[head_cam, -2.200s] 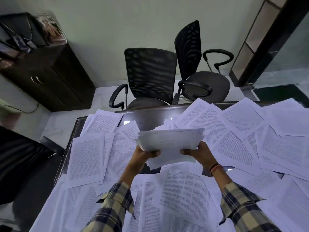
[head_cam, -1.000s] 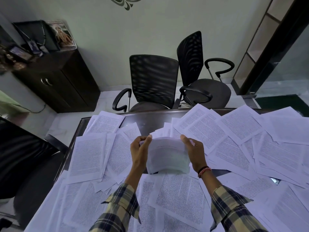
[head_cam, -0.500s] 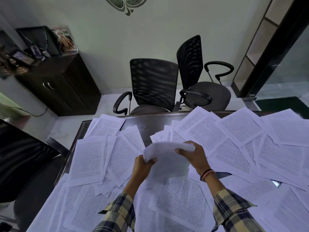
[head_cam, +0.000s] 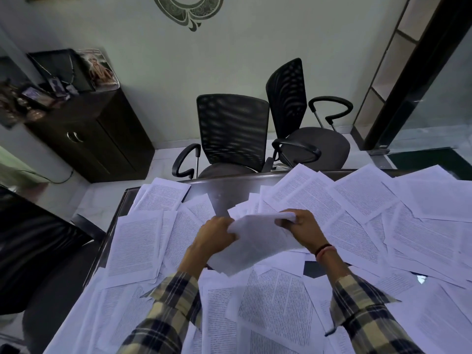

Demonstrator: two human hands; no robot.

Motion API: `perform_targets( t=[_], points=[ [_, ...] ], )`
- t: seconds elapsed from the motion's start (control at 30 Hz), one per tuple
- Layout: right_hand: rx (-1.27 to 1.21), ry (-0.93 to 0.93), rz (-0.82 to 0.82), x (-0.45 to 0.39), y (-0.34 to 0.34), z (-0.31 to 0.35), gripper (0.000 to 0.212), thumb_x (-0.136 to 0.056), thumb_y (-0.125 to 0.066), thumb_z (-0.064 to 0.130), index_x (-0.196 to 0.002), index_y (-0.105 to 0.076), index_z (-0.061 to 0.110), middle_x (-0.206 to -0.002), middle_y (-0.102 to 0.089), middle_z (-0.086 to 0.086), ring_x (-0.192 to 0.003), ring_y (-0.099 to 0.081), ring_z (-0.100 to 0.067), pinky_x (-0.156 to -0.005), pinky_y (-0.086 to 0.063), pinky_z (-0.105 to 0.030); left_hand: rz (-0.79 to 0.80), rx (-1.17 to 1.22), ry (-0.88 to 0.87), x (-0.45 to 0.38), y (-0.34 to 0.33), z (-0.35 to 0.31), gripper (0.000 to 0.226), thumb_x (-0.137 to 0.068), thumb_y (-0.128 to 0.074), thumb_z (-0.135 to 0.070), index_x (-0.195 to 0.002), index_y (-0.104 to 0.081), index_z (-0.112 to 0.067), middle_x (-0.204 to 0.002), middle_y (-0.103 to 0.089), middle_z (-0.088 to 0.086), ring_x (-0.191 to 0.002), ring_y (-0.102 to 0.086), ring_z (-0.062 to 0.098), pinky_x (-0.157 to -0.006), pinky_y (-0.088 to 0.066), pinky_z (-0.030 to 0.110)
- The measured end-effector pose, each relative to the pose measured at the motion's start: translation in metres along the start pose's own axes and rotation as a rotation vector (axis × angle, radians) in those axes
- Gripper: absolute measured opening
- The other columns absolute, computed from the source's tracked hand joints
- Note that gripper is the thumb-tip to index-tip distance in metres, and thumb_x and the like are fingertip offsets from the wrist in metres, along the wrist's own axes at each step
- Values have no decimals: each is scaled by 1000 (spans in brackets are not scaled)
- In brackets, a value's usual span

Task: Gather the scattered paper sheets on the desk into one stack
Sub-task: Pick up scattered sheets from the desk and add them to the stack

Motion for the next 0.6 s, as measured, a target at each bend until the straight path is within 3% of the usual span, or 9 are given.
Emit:
perform_targets(
  t=[0.07,0.13,0.23,0.4,0.47,0.53,0.6],
  points=[
    [-99,-103,-83,16,0,-20,17,-92,-71,31,-91,-79,16,-82,-75,0,-75,-69,-10,-68,-54,-22,13,-77,62,5,-1,14,19,-91,-64,-26,-103,-73,-14,-102,-72,9,-84,-60,25,-71,-40,30],
    [-265,-185,-149,32,-5,-30,3,-92,-75,19,-93,-78,21,-80,-75,1,-74,-68,-14,-64,-54,-20,-20,-87,70,7,-6,17,24,-98,-63,-31,-112,-74,-15,-106,-73,6,-80,-56,17,-71,-41,27],
    [-424,-289,-209,50,-19,-44,12,-90,-76,16,-101,-75,20,-80,-76,12,-76,-69,-11,-61,-54,-17,-63,-70,48,12,-24,8,29,-102,-59,-34,-124,-72,-19,-110,-75,2,-81,-60,11,-74,-43,21],
    [-473,-395,-136,71,-28,-65,9,-84,-82,11,-92,-77,10,-78,-73,-1,-74,-65,-19,-63,-54,-20,-5,-62,69,21,-56,7,25,-104,-58,-33,-115,-73,-17,-105,-74,2,-78,-57,10,-72,-39,21],
    [-467,-385,-99,74,-26,-69,12,-83,-85,23,-91,-79,16,-81,-75,4,-77,-66,-12,-67,-55,-22,25,-40,73,26,-64,9,28,-104,-57,-41,-109,-72,-18,-103,-74,0,-78,-59,10,-72,-39,20],
    [-420,-350,-79,75,-25,-66,29,-81,-78,47,-95,-78,22,-88,-75,14,-82,-66,-1,-70,-53,-14,36,-18,78,30,-70,11,43,-100,-52,-59,-101,-70,-20,-92,-70,-4,-75,-58,10,-71,-40,21],
    [-419,-358,-87,73,-24,-65,38,-85,-69,52,-98,-76,17,-90,-74,14,-83,-65,1,-69,-50,-9,24,-10,100,32,-74,11,64,-95,-35,-76,-89,-66,-20,-79,-64,-7,-68,-58,10,-66,-42,23]
  ],
)
Point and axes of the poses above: each hand's wrist, its own x-axis away from the middle knuckle, its own y-axis out of the back of the hand, z = x × y, the point moved 2 cm from there along -x, towards the middle knuckle
